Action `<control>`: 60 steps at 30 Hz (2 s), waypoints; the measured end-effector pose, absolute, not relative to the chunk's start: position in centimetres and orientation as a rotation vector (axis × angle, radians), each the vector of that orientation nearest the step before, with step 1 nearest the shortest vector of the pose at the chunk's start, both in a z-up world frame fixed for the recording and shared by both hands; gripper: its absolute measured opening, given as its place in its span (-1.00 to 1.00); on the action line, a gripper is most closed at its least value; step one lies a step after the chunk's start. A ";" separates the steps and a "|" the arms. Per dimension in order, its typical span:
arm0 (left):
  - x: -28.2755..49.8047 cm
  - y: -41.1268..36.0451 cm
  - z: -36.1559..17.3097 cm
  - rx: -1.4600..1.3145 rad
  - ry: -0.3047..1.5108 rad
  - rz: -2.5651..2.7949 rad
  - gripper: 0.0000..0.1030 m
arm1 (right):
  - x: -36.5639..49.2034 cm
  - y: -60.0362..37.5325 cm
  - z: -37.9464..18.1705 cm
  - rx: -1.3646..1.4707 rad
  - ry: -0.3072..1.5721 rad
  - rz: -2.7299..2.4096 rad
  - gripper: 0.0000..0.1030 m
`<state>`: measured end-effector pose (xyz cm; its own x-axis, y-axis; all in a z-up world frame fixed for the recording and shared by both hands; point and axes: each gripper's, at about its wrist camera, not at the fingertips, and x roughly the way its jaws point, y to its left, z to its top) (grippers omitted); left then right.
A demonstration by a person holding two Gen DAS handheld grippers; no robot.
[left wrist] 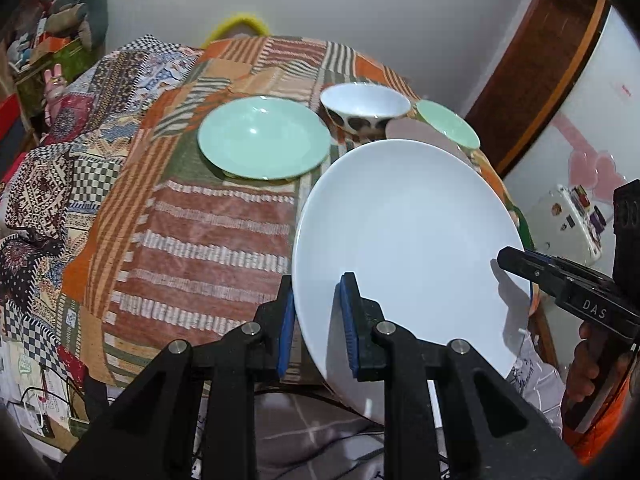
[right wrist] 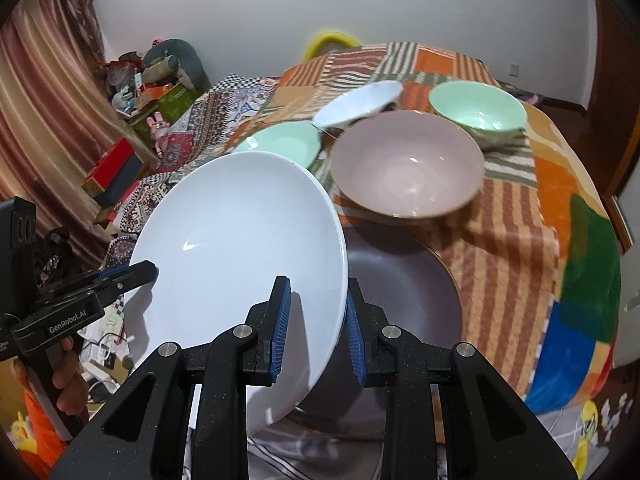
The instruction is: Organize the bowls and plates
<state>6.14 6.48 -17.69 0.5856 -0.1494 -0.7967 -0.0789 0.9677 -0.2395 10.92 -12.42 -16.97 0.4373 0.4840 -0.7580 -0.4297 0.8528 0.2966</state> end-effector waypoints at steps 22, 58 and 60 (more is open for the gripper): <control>9.5 1.1 -21.7 -0.154 1.128 -0.116 -0.57 | 10.5 -17.8 -21.7 0.167 1.086 0.487 -0.53; 13.5 0.3 -23.8 -0.142 1.173 -0.147 -0.55 | 12.1 -17.8 -22.7 0.100 1.111 0.413 -0.47; 13.5 0.2 -23.7 -0.134 1.174 -0.146 -0.55 | 12.2 -18.1 -22.8 0.107 1.111 0.416 -0.47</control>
